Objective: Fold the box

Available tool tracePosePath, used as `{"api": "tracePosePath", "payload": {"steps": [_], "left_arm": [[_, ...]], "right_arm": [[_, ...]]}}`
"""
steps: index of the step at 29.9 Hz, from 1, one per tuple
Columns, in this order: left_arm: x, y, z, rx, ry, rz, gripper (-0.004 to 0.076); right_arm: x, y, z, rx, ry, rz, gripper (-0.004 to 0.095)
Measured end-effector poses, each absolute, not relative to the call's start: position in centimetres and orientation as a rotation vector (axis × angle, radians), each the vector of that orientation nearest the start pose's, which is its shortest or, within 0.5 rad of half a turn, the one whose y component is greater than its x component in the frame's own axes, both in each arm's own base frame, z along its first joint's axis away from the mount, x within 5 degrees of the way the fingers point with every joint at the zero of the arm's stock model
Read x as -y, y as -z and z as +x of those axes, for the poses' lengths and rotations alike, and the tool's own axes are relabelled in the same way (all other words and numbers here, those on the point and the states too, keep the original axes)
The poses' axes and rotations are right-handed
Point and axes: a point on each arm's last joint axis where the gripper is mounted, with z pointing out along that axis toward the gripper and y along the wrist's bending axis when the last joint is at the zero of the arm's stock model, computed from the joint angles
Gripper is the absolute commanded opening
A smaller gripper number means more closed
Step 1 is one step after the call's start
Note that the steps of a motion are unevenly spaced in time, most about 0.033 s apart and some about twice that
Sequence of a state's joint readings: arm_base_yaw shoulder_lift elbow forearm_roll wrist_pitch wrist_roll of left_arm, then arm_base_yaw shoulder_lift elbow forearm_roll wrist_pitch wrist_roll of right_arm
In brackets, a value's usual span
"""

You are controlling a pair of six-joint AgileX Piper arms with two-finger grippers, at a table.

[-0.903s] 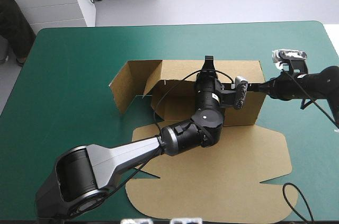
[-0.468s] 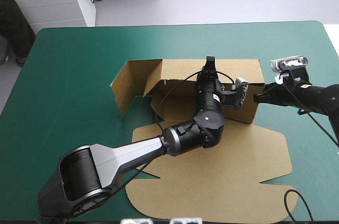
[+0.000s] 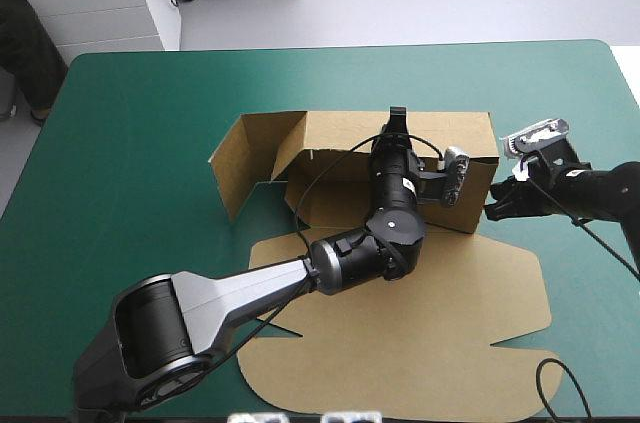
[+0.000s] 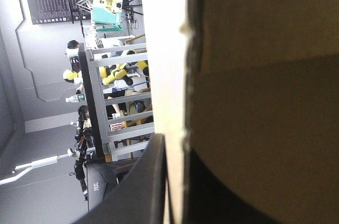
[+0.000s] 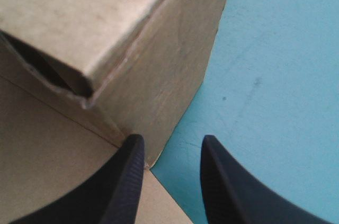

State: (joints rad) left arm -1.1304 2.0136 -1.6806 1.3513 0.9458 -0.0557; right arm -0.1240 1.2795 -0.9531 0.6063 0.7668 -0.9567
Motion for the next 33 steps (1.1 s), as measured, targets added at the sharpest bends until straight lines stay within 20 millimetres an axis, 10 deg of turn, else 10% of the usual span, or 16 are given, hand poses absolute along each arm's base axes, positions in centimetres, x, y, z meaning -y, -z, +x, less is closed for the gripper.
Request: {"api": "tracePosePath", "payload": {"steps": [23, 33], "left_arm": [[37.9, -29.2, 25.9, -1.3, -0.972, 1.533, -0.0008], [37.7, -29.2, 25.9, -1.309, -0.982, 1.527, -0.0008]], "right_arm": [[-1.4, -29.4, 26.7, -2.241, -0.351, -0.712, 0.0346], [-1.1, -28.3, 28.9, -2.191, -0.361, -0.585, -0.0004]]}}
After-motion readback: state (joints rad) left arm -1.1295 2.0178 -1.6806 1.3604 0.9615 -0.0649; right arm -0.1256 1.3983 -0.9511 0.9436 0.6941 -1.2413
